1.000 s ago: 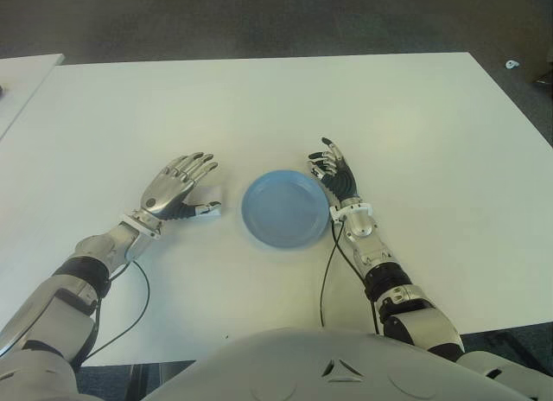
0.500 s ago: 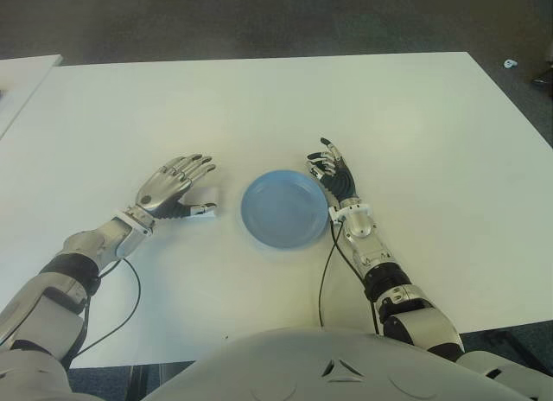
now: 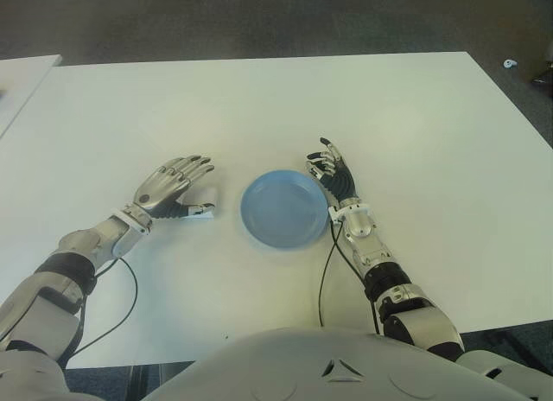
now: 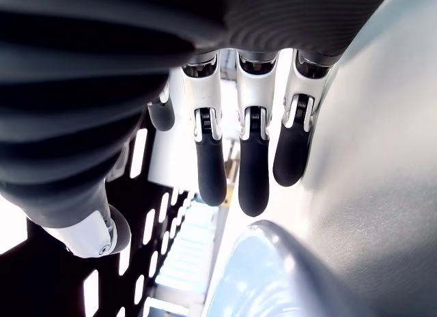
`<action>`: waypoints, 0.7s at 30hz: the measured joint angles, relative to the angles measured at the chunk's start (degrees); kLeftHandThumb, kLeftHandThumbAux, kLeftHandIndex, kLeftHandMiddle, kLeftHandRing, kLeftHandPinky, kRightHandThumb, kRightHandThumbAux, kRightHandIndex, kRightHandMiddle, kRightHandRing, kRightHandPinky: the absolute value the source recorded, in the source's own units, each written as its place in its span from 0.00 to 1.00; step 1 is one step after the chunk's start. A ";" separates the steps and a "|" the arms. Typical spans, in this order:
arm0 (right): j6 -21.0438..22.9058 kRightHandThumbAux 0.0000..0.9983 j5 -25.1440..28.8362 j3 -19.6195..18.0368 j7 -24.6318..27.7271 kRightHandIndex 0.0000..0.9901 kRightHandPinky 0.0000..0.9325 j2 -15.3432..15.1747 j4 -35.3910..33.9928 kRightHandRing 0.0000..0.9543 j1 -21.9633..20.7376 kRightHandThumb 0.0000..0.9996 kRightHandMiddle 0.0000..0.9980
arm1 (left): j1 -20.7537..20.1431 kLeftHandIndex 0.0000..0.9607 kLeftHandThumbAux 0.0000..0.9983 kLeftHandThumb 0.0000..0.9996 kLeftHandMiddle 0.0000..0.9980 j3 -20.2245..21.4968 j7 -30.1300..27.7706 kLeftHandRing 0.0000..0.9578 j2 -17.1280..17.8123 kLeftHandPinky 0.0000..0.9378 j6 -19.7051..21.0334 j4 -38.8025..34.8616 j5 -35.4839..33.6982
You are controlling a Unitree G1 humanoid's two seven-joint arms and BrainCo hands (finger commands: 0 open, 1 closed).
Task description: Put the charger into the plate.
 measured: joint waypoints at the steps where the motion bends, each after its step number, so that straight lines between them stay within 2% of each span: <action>1: -0.09 0.59 0.00 0.01 0.00 0.03 0.37 -0.02 0.11 0.43 -0.05 0.00 0.36 | -0.01 0.00 0.19 0.20 0.00 0.00 0.00 0.00 0.12 0.00 -0.11 0.02 0.00; 21: -2.27 0.62 -0.50 0.47 -1.08 0.05 0.37 -0.24 2.43 0.44 -1.18 0.00 0.37 | -0.89 0.00 0.18 0.21 0.00 0.04 -0.54 0.00 1.52 0.00 -1.51 0.26 0.03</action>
